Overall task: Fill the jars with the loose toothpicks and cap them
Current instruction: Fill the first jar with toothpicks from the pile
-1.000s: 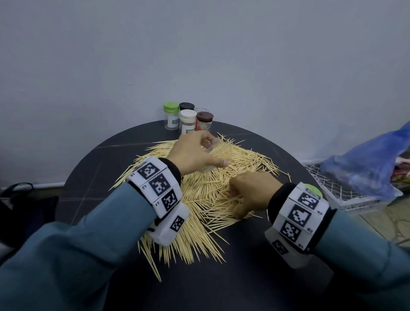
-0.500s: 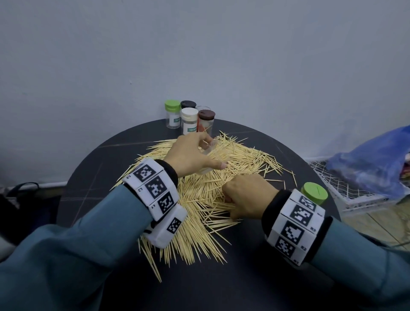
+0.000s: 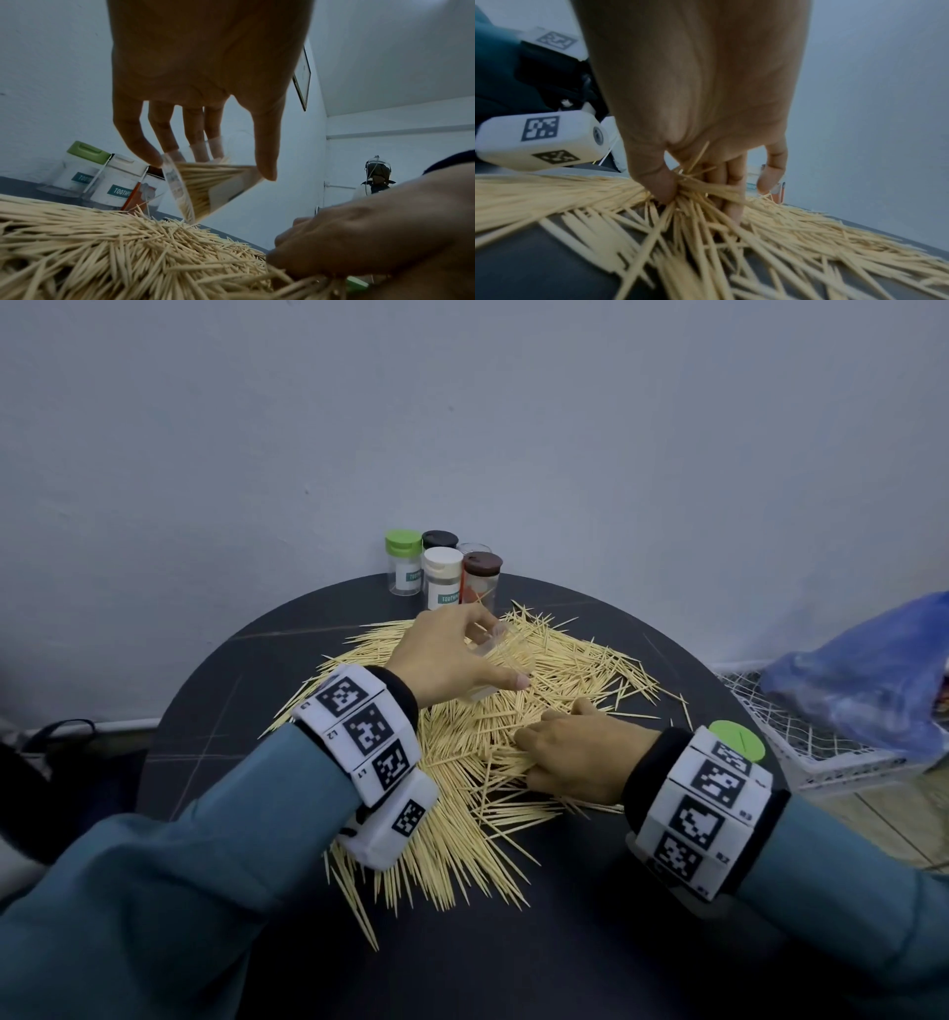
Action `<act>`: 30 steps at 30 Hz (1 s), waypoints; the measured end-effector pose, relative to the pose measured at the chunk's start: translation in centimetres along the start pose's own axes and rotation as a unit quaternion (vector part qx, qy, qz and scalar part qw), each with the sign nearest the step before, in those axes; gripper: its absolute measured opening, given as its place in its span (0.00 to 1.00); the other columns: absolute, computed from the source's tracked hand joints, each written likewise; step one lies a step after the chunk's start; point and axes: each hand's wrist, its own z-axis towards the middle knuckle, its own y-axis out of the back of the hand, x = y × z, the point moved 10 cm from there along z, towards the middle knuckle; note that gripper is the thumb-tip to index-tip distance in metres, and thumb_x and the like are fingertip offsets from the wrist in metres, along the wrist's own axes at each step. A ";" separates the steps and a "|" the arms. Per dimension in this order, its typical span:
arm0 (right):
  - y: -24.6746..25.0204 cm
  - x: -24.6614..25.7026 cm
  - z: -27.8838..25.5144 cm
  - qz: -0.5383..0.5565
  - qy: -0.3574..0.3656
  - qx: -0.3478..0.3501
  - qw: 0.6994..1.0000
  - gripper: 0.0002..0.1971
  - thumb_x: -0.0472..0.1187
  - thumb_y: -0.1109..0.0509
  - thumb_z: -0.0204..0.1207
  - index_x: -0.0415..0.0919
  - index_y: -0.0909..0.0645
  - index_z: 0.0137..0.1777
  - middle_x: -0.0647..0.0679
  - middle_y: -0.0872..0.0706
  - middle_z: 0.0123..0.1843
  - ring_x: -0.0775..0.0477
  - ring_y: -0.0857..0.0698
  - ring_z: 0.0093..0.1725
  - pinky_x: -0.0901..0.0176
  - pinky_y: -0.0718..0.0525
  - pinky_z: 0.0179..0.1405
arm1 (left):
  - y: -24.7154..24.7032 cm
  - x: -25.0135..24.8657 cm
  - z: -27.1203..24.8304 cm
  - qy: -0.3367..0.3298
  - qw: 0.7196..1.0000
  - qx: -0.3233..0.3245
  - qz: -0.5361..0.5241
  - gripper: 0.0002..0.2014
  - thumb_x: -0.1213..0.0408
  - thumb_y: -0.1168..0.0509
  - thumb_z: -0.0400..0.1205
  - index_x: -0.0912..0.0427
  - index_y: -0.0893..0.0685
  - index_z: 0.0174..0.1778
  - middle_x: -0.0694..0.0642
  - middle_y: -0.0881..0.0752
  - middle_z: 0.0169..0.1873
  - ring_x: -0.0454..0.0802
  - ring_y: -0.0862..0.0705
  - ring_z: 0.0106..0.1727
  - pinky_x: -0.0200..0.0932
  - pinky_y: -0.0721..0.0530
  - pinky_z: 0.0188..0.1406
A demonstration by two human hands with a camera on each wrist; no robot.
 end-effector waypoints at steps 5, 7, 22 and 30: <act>-0.7 -1.0 0.0 0.114 -0.028 0.054 0.992 0.21 0.42 0.53 0.86 0.30 0.43 0.75 0.32 0.22 0.66 0.41 0.25 0.52 0.48 0.26 0.62 | 0.1 0.1 0.1 0.000 1.000 -0.002 -0.005 0.33 0.47 0.20 0.63 0.51 0.19 0.64 0.45 0.18 0.51 0.45 0.20 0.55 0.44 0.21 0.53; -0.8 -1.3 0.0 0.158 -0.035 0.059 0.985 0.22 0.40 0.54 0.87 0.29 0.47 0.76 0.30 0.24 0.68 0.43 0.27 0.51 0.49 0.26 0.58 | 0.1 0.2 0.2 -0.001 1.000 -0.001 -0.006 0.33 0.47 0.20 0.64 0.51 0.19 0.64 0.45 0.18 0.51 0.44 0.20 0.55 0.43 0.22 0.52; -1.7 -3.1 1.7 0.249 -0.066 0.045 0.965 0.19 0.36 0.48 0.84 0.30 0.44 0.73 0.35 0.21 0.61 0.44 0.25 0.50 0.53 0.25 0.54 | 0.2 0.3 0.3 -0.002 1.000 -0.006 -0.005 0.32 0.47 0.20 0.63 0.51 0.18 0.63 0.46 0.18 0.52 0.46 0.20 0.55 0.47 0.20 0.56; -0.7 -3.9 1.6 0.285 -0.048 0.013 0.957 0.05 0.35 0.52 0.86 0.37 0.36 0.50 0.46 0.23 0.42 0.47 0.25 0.42 0.51 0.22 0.53 | 0.9 0.3 0.3 -0.001 1.000 -0.014 -0.022 0.33 0.49 0.20 0.63 0.53 0.19 0.64 0.48 0.17 0.55 0.45 0.20 0.55 0.43 0.21 0.54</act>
